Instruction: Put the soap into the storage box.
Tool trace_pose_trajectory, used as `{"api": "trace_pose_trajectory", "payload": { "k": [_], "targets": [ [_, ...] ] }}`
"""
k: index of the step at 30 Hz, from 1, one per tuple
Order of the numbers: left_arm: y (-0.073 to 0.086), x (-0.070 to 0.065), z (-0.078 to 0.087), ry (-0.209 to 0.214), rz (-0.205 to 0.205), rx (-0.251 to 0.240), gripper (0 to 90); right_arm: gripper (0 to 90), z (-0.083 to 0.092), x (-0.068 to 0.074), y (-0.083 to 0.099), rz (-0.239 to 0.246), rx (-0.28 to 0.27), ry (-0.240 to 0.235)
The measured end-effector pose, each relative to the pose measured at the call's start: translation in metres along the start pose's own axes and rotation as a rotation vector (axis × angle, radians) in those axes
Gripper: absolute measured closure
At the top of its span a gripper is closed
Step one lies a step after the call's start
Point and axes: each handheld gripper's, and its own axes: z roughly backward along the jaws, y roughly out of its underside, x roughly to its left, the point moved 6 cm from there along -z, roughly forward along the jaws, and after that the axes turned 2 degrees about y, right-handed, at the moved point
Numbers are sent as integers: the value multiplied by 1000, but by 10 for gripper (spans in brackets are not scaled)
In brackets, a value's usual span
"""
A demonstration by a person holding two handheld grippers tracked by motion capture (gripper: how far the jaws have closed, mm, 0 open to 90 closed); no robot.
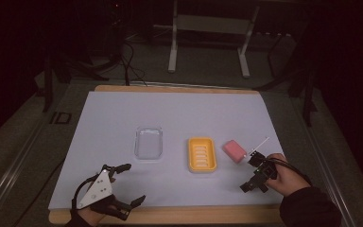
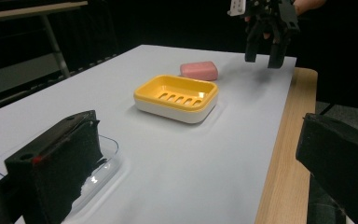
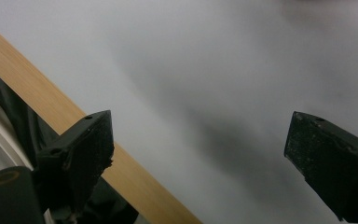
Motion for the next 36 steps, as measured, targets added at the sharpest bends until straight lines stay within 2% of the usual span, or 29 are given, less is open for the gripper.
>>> {"api": "trace_pose_trajectory", "payload": {
  "k": [4, 11, 13, 16, 19, 20, 23, 27, 31, 32, 36],
  "targets": [
    [0, 0, 0, 1, 0, 1, 6, 79, -1, -6, 3, -18, 75, -3],
    [0, 0, 0, 1, 0, 3, 6, 79, 2, -15, 1, -50, 119, -10],
    [0, 0, 0, 1, 0, 2, 6, 80, 3, -19, 0, -58, 134, 5],
    [0, 0, 0, 0, 1, 3, 6, 80, 5, -25, -4, -57, 124, 14],
    [0, 0, 0, 1, 2, 4, 6, 80, 7, -29, -7, -29, 100, 38],
    [0, 0, 0, 2, 3, 3, 6, 79, 9, -34, -11, -4, 72, 58],
    [1, 0, -1, 4, 3, 4, 6, 79, 11, -37, -15, 24, 53, 68],
    [1, 0, -1, 5, 3, 5, 6, 79, 9, -39, -19, 39, 54, 69],
    [1, 0, -1, 5, 4, 5, 5, 79, 7, -39, -22, 34, 67, 63],
    [1, 0, -1, 5, 3, 5, 6, 79, 5, -39, -25, 30, 83, 59],
    [1, 0, -1, 6, 3, 4, 6, 79, 3, -41, -32, 28, 89, 58]
  ]
}}
